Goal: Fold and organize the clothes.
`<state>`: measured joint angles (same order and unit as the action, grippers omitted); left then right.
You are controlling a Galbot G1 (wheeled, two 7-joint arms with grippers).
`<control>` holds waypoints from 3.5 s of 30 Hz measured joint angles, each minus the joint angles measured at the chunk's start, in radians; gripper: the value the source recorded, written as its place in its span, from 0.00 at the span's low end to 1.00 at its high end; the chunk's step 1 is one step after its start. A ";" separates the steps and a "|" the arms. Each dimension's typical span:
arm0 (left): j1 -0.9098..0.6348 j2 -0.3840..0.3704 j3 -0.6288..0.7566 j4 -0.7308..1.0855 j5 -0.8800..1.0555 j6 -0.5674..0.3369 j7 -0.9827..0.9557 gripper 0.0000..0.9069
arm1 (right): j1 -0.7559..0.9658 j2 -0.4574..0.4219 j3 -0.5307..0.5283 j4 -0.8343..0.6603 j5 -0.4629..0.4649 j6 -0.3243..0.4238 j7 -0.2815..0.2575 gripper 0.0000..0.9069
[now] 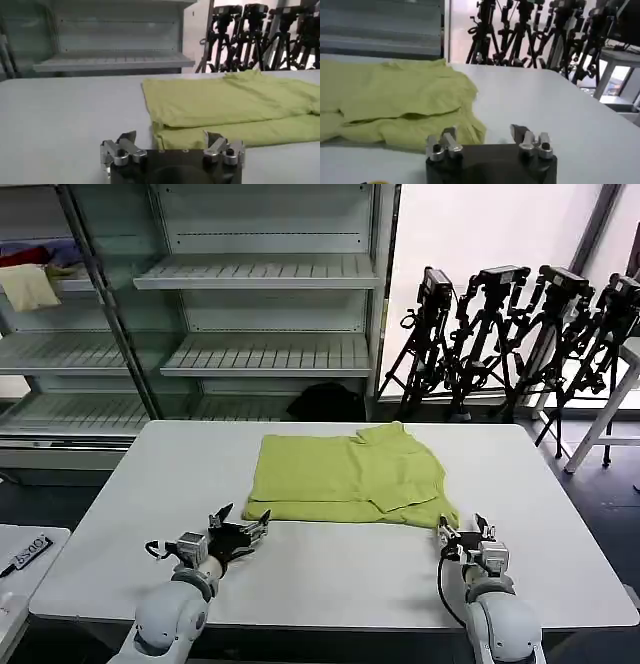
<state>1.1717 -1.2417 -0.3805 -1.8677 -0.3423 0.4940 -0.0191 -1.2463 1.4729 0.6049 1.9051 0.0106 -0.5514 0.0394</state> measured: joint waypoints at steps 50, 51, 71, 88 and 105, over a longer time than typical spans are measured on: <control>0.218 0.072 -0.077 -0.182 0.076 -0.015 0.053 0.00 | -0.239 -0.040 -0.040 0.285 0.060 -0.030 -0.006 0.00; 0.238 0.072 -0.083 -0.197 0.076 -0.018 0.051 0.00 | -0.251 -0.040 -0.043 0.296 0.059 -0.030 -0.005 0.00; 0.495 0.044 -0.204 -0.345 0.108 -0.074 -0.028 0.00 | -0.364 -0.032 -0.161 0.383 0.009 -0.030 0.039 0.00; 0.559 0.021 -0.215 -0.359 0.159 -0.104 -0.078 1.00 | -0.413 -0.011 -0.178 0.421 -0.054 -0.027 0.076 1.00; 0.359 0.049 -0.243 -0.320 -0.025 -0.068 -0.052 1.00 | -0.116 -0.014 -0.191 0.274 0.066 -0.039 0.069 1.00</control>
<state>1.5311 -1.1929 -0.6233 -2.1880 -0.3675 0.4259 -0.0708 -1.3620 1.4592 0.4138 2.1786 0.0765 -0.5903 0.1088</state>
